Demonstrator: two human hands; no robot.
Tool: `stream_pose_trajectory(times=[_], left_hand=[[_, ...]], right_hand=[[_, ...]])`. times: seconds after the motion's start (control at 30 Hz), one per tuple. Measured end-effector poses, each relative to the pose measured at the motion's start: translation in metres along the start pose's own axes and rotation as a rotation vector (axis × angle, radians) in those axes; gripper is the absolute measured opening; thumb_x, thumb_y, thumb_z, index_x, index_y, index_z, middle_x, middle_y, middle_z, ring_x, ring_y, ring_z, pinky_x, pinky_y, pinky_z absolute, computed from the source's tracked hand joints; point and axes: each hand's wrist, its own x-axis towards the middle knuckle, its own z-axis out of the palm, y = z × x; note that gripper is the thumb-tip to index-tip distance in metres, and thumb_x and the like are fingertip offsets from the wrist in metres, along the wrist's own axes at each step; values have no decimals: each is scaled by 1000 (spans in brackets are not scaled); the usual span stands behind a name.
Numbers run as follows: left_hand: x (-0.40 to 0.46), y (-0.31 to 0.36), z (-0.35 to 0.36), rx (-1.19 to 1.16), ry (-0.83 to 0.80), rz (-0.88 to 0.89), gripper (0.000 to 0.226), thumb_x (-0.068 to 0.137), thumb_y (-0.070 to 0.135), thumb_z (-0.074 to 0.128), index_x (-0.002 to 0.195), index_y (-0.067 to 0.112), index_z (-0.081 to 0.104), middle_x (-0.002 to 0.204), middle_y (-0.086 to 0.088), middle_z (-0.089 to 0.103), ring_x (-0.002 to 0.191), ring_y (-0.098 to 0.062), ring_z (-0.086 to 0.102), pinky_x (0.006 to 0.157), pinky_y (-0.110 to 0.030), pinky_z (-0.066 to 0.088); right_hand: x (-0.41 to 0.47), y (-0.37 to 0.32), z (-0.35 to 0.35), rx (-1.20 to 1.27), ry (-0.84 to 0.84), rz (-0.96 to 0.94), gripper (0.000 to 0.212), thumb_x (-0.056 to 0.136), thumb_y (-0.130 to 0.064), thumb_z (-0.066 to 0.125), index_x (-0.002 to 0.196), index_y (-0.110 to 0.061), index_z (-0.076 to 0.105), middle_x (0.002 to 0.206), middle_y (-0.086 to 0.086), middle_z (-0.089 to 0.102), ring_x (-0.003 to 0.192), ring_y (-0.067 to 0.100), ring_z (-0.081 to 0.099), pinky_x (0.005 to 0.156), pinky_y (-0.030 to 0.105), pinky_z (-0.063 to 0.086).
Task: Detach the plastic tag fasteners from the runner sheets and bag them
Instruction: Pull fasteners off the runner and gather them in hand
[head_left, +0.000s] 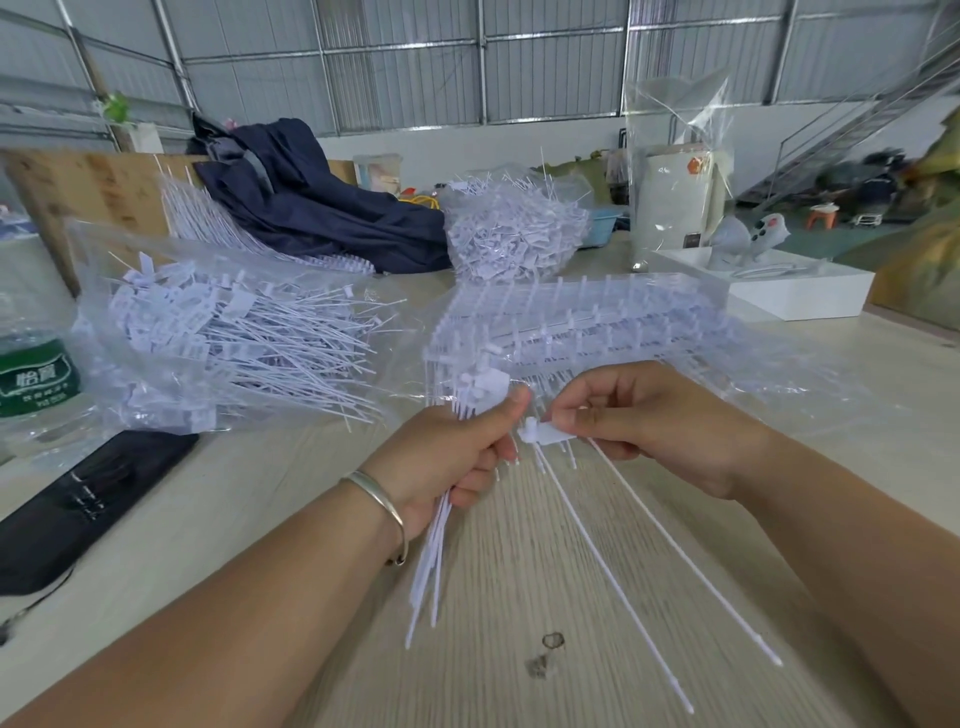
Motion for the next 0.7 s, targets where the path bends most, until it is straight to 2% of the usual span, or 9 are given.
stream_pose_trajectory(times=[0.07, 0.13, 0.27, 0.37, 0.47, 0.57, 0.7], left_hand=[[-1, 1, 1, 21, -38, 4, 43, 67, 59, 74, 62, 18, 60, 48, 9, 27, 39, -7, 24, 35, -17, 20], [-2, 1, 0, -12, -97, -4, 39, 69, 55, 76, 52, 24, 63, 51, 10, 25, 41, -7, 21, 36, -17, 19], [0, 2, -2, -69, -147, 2, 36, 62, 51, 81, 44, 26, 62, 52, 10, 21, 41, -7, 18, 37, -18, 15], [1, 2, 0, -100, -101, 64, 31, 54, 39, 86, 44, 27, 59, 52, 10, 23, 40, -6, 19, 35, -17, 16], [4, 1, 1, -180, -14, 107, 28, 53, 34, 85, 52, 26, 58, 53, 9, 23, 41, -7, 19, 35, -17, 17], [5, 3, -3, -336, -5, 74, 28, 57, 30, 82, 47, 24, 57, 54, 9, 22, 39, -5, 18, 33, -16, 16], [2, 7, -6, -387, -33, 70, 34, 70, 31, 73, 40, 21, 60, 53, 10, 20, 37, -3, 17, 33, -15, 15]], right_hand=[[0, -1, 2, 10, -8, -11, 24, 80, -27, 72, 94, -7, 71, 62, 8, 49, 56, 15, 38, 52, 19, 32], [0, -1, 3, 38, -9, -26, 27, 79, -26, 72, 97, -6, 70, 71, 15, 49, 59, 19, 39, 53, 20, 32], [1, 1, 1, 57, 32, -48, 18, 86, -11, 68, 100, 0, 66, 62, 4, 50, 52, 10, 43, 49, 16, 36], [2, 1, 1, 141, 29, -50, 29, 81, -17, 70, 103, 0, 62, 66, 6, 58, 54, 14, 52, 53, 18, 43], [2, 0, 1, 237, 25, -36, 37, 74, -21, 71, 106, -3, 60, 74, 11, 63, 65, 22, 62, 63, 26, 52], [2, -2, -3, 286, 53, -22, 31, 74, -29, 69, 95, -7, 63, 79, 15, 64, 67, 23, 63, 64, 29, 53], [2, -2, -10, 257, 98, -39, 24, 75, -31, 66, 77, -7, 62, 71, 7, 63, 61, 17, 58, 63, 25, 51]])
